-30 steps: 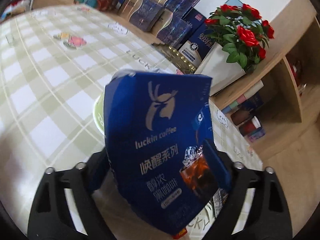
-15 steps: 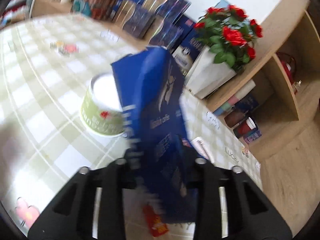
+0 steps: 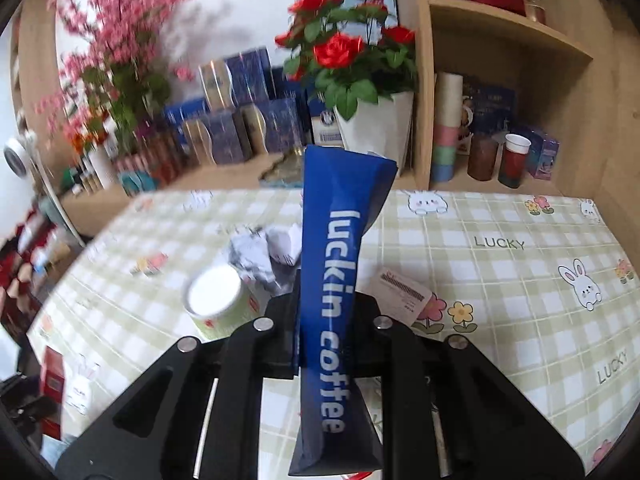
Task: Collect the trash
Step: 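Carry the blue bag toward the bin with the right tool while the left tool holds the red box, then lower the blue coffee bag into the bin and open the right tool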
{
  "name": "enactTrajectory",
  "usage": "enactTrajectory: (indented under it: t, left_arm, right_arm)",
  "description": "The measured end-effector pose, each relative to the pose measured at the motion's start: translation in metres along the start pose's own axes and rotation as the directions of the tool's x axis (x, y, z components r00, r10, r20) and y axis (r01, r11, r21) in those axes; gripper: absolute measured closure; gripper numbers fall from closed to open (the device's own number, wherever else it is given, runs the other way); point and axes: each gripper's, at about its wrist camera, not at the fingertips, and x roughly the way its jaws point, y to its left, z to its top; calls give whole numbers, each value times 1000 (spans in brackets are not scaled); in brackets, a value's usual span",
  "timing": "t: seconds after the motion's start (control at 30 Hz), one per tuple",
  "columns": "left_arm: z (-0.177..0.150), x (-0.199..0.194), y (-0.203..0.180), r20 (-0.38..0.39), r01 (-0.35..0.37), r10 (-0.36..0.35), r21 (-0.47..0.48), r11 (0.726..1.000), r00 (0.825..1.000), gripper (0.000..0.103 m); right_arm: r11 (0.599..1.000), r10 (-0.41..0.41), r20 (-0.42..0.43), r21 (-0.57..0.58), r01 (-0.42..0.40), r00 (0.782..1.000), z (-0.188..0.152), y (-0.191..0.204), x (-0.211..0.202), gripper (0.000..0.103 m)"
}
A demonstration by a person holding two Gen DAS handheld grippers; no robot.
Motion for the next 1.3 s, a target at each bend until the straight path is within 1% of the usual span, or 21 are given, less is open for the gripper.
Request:
enactTrajectory:
  t: [0.1,0.23,0.3,0.4,0.47,0.63,0.73,0.87,1.0,1.07,1.17,1.23,1.3]
  left_arm:
    - [2,-8,-6,8,11,-11,6,1000,1000,47]
    - [3,-21,-18,17,25,-25,17,1000,1000,47]
    - [2,-29,-24,20,36,-36,22,999,999,47]
    - [0,-44,-31,23,50,-50,23,998,998,47]
    - [-3,-53,-36,23,53,-54,28,998,998,47]
    - [-18,-78,-52,16,69,-70,52,996,997,47]
    - [-30,-87,-63,1,74,-75,77,994,997,47]
    - [-42,-95,-72,-20,91,-90,73,993,996,47]
    - [-52,-108,-78,-7,98,-98,70,993,995,47]
    - [-57,-112,-80,-5,101,-101,69,992,995,47]
    - [-68,-113,-80,-23,96,-95,71,993,995,47]
    - [-73,-112,-79,-39,94,-92,71,993,995,47]
    - [-76,-110,-77,-53,100,-97,68,993,994,47]
  right_arm:
    - [997,61,33,37,-62,998,3,0,-21,85]
    - [980,167,72,94,-174,983,-4,2,-61,85]
    - [977,191,75,87,-197,979,-10,5,-80,85]
    - [976,208,72,49,-211,976,-28,13,-113,85]
    - [970,229,68,62,-233,971,-41,11,-130,85]
    - [928,314,88,182,-326,945,-76,-3,-177,85]
    - [915,330,90,216,-342,940,-92,-7,-197,84]
    - [906,344,74,236,-351,936,-107,-7,-207,84]
    - [919,334,35,208,-334,942,-127,3,-216,84]
    - [931,322,6,178,-318,947,-140,11,-219,84]
    - [942,309,-56,157,-298,949,-157,19,-215,84]
    - [941,313,-86,162,-297,946,-167,20,-211,84]
    - [934,330,-113,183,-307,937,-178,21,-205,84]
